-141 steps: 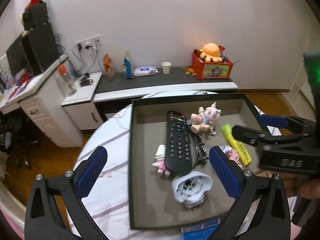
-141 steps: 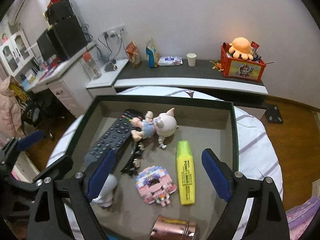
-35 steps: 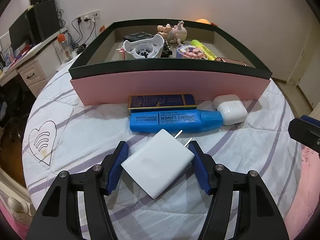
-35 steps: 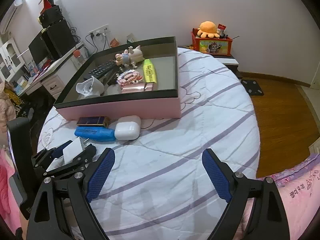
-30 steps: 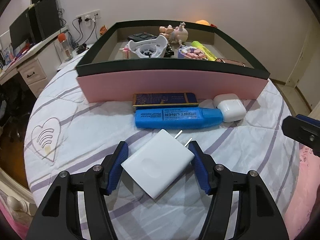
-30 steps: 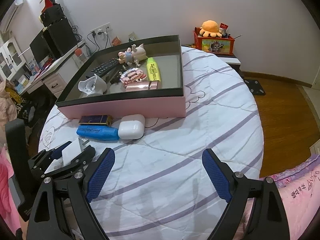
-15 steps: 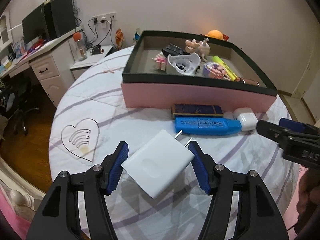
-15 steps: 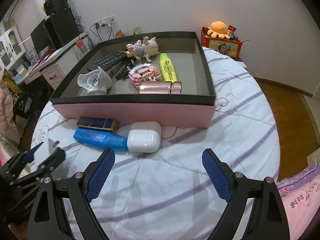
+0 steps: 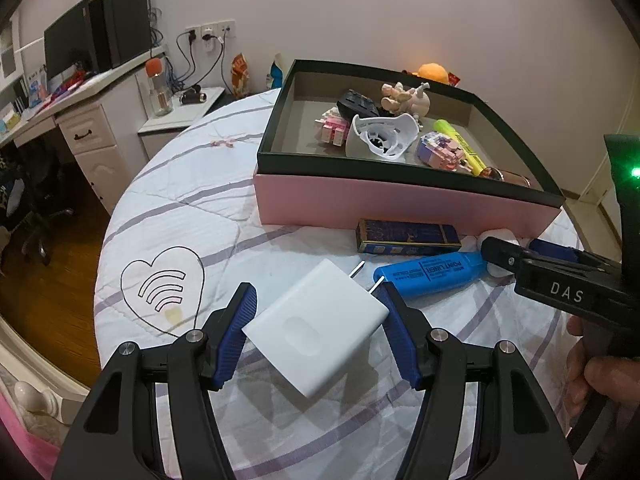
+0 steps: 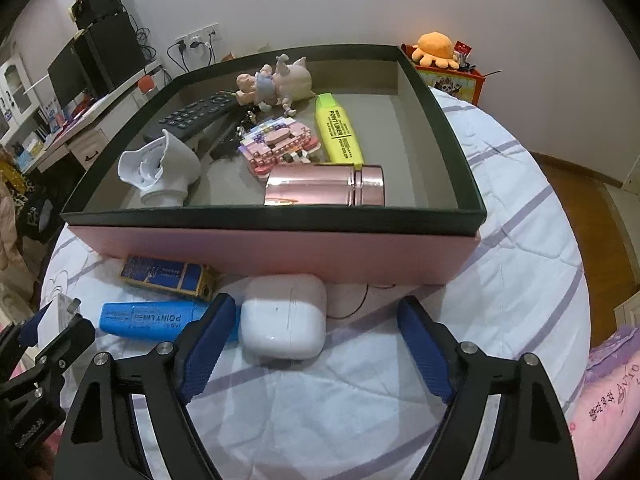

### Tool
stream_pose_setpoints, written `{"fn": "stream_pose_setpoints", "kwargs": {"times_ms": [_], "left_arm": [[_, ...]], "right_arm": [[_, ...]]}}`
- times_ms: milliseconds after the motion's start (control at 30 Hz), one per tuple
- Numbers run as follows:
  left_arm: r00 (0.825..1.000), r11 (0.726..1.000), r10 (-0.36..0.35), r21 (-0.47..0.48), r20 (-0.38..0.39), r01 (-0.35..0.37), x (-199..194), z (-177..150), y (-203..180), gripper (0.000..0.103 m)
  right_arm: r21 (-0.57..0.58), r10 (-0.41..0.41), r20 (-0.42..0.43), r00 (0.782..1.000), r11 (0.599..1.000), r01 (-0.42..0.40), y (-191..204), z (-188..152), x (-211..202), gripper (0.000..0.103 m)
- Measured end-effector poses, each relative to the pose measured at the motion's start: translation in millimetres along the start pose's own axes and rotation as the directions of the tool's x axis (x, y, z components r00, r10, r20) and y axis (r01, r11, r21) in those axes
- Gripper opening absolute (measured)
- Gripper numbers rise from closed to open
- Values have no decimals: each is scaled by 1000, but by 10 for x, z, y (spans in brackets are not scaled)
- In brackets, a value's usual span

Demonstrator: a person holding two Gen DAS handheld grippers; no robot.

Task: Organize rigid objects
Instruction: 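Grasp the white earbuds case with the right tool while the left tool holds the charger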

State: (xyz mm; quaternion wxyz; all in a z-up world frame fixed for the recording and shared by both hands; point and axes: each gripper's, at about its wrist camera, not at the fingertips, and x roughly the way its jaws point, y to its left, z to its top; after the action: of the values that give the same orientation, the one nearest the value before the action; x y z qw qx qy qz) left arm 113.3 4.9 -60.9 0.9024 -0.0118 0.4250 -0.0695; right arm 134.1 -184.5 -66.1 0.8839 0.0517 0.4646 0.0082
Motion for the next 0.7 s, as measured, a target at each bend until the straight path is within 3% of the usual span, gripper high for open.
{"fn": "stream_pose_setpoints", "kwargs": {"times_ms": [67, 100, 133, 167, 400, 467, 500, 700], "left_arm": [[1000, 1000, -3, -1, -1, 3, 12, 4, -7, 63], [1000, 1000, -5, -1, -2, 5, 14, 4, -9, 63], [1000, 1000, -5, -1, -2, 5, 15, 4, -11, 63], [1000, 1000, -4, -1, -1, 4, 14, 5, -11, 63], [1000, 1000, -7, -5, -1, 7, 39, 18, -3, 63], [1000, 1000, -8, -3, 3, 8, 24, 20, -11, 63], [1000, 1000, -7, -2, 6, 7, 15, 21, -11, 63], [1000, 1000, -8, -1, 20, 8, -47, 39, -12, 63]], "right_arm": [[5, -2, 2, 1000, 1000, 2, -18, 7, 6, 83], [11, -11, -1, 1000, 1000, 11, -33, 6, 5, 78], [6, -39, -23, 999, 999, 39, -37, -4, 32, 67], [2, -54, -22, 998, 999, 54, -43, -1, 39, 64], [-70, -92, -12, 996, 993, 91, 41, -4, 75, 63], [-77, -89, -4, 996, 993, 88, 33, -16, 56, 57], [-75, -83, 2, 997, 994, 83, 19, -32, 35, 47], [-49, -37, 12, 999, 998, 38, -66, -94, -86, 46]]}}
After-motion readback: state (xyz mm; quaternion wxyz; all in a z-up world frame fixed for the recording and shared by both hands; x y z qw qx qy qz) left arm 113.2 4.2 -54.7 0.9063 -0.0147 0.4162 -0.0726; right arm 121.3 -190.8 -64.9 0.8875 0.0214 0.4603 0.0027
